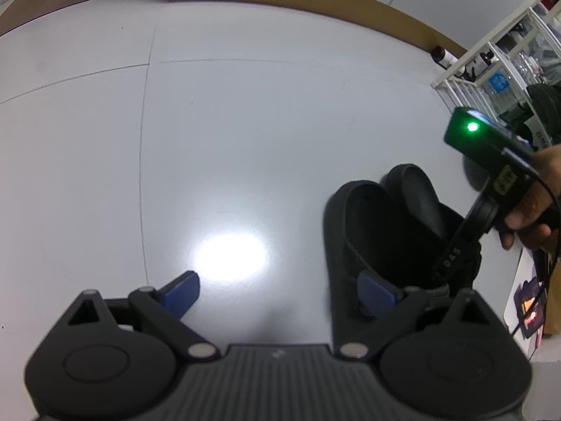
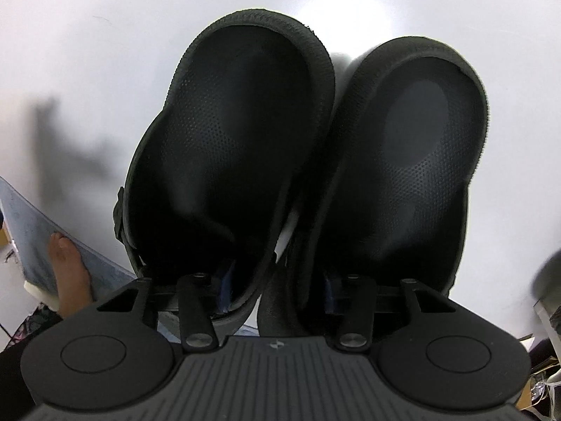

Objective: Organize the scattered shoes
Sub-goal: 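Close the right tool on the heel straps of the black clogs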

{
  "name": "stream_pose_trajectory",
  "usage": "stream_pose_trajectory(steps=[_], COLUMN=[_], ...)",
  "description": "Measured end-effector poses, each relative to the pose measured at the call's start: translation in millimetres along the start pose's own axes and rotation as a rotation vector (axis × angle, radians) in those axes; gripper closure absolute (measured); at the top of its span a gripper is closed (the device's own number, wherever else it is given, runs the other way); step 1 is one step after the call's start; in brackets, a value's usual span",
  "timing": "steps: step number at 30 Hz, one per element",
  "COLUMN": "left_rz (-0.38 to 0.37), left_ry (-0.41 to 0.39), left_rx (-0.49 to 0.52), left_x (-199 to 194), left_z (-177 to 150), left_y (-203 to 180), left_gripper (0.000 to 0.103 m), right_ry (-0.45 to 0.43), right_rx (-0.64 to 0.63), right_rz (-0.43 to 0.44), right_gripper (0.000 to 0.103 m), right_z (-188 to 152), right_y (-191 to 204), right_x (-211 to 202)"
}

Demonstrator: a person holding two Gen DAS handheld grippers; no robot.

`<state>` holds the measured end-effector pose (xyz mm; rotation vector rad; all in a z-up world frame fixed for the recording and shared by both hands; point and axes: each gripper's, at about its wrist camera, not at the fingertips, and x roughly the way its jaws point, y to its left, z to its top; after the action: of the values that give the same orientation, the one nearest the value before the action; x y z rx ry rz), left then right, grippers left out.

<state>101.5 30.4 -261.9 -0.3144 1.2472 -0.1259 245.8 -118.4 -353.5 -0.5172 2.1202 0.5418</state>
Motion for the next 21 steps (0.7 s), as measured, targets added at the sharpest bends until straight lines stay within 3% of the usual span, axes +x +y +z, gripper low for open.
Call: stream_pose_trajectory(steps=[5,15,21], left_rz=[0.0,-0.01,-0.01], left_ry=[0.006,-0.001,-0.005], left_rx=[-0.008,-0.018,-0.021], left_x=[1,-1,-2], left_z=[-1,-2,-2], left_y=[4,9,7], left_gripper=[0.005,0.005,0.005], right_ry=[0.028,-0.062,-0.184], right_rx=[-0.086,-0.135,-0.134], right_rz=[-0.054,-0.059,-0.074], right_gripper=[0.057,0.072,0.079], right_z=[-2,-21,-32], right_y=[15,20,21], right_x=[8,0,-32])
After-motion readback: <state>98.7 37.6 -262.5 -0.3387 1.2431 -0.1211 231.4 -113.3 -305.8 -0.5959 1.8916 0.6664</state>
